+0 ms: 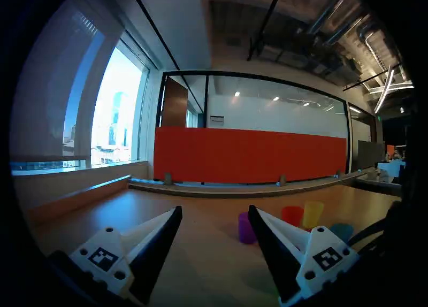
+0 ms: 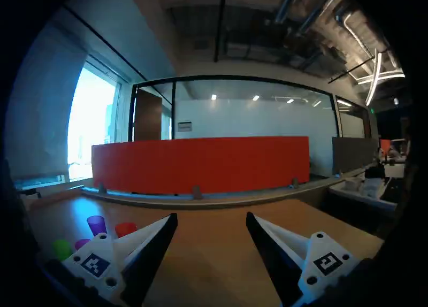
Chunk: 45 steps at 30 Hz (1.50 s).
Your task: Pour water
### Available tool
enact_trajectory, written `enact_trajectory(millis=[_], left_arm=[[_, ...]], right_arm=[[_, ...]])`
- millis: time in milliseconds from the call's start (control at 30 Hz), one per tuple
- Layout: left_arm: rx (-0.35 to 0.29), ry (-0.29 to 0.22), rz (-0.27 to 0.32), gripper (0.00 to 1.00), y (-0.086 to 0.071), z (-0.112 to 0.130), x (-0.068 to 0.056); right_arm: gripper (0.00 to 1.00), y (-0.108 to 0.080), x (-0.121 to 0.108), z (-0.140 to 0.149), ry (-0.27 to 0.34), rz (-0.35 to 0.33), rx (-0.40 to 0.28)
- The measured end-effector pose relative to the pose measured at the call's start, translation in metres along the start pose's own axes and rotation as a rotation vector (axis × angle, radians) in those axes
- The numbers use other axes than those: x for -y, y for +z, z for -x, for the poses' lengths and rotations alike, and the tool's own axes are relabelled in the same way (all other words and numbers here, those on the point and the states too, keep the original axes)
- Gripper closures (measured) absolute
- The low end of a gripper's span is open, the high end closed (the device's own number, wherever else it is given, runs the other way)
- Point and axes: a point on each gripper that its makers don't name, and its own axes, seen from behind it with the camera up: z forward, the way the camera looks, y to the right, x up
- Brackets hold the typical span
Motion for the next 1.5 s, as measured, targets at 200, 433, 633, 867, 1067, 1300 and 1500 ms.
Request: enact_trajectory(millis=[200,433,633,867,1067,1300,1500], left_arm=[[-0.008,0.007,-0.004,0.08,0.002,0.006,-0.006],[-0.016,0.038,-0.013,0.08,0.005,0.015,-0.006],[-0.02,0.029,-0.018,0.08,0.01,0.021,0.002],[-0.008,0.03,-0.017,0.08,0.015,0.032,0.005],[0.007,0.034,-0.021,0.08,0.019,0.039,0.009],[0.018,0.022,-0.027,0.08,0.021,0.045,0.014],[0.038,0.05,-0.024,0.08,0.023,0.052,0.012]], right_arm=[[0.01,0.002,0.007,-0.007,-0.003,-0.011,-0.008],[0.01,0.0,0.006,-0.012,0.003,-0.014,-0.013],[0.01,-0.002,0.0,-0.011,0.003,0.003,-0.012],[0.01,-0.006,-0.005,-0.01,-0.003,0.017,-0.009],[0.01,-0.007,-0.006,-0.01,-0.013,0.026,-0.007],[0.01,-0.005,-0.008,-0.013,-0.013,0.033,-0.013],[0.01,-0.005,-0.007,-0.012,-0.012,0.03,-0.016]])
